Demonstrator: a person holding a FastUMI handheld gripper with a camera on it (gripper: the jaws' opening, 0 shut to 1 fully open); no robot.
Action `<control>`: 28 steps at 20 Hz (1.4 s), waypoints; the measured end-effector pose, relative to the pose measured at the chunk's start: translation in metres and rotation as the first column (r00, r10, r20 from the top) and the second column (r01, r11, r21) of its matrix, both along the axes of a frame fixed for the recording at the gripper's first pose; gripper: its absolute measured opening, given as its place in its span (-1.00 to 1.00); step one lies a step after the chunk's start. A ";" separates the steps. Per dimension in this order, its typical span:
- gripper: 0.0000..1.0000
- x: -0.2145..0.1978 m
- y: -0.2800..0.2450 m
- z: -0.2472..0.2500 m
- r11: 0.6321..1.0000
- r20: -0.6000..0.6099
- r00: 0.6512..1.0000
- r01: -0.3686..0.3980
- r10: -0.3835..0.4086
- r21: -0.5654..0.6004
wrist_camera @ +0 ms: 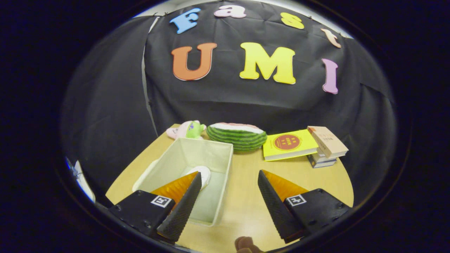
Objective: Open the storage box then place both shoes into the box .Put the left shoe in first, then the right shoe, with the right side of both shoes facing outward in a uniform manner.
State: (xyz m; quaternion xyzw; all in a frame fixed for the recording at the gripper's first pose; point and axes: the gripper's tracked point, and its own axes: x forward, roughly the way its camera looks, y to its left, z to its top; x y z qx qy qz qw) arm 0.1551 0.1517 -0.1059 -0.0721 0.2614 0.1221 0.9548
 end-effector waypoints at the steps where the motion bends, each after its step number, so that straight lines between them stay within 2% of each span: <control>1: 1.00 -0.003 -0.019 -0.009 0.999 -0.029 0.999 0.022 -0.023 -0.036; 4: 1.00 -0.005 -0.063 -0.037 0.995 -0.104 0.993 0.045 -0.055 -0.093; 8: 1.00 0.000 -0.146 -0.071 0.964 -0.141 0.974 0.143 -0.177 -0.224; 11: 1.00 -0.001 -0.197 -0.097 0.941 -0.192 0.957 0.152 -0.216 -0.303; 14: 1.00 -0.002 -0.246 -0.116 0.896 -0.239 0.933 0.151 -0.269 -0.418; 16: 1.00 -0.006 -0.264 -0.134 0.892 -0.308 0.905 0.144 -0.294 -0.429; 19: 1.00 -0.012 -0.277 -0.162 0.914 -0.410 0.860 0.140 -0.303 -0.382; 23: 1.00 -0.004 -0.283 -0.181 0.913 -0.462 0.836 0.109 -0.298 -0.393; 25: 1.00 -0.005 -0.292 -0.193 0.908 -0.495 0.804 0.125 -0.328 -0.399; 27: 1.00 -0.006 -0.285 -0.204 0.933 -0.547 0.782 0.121 -0.300 -0.338; 28: 0.91 -0.005 -0.283 -0.206 0.939 -0.564 0.773 0.118 -0.291 -0.323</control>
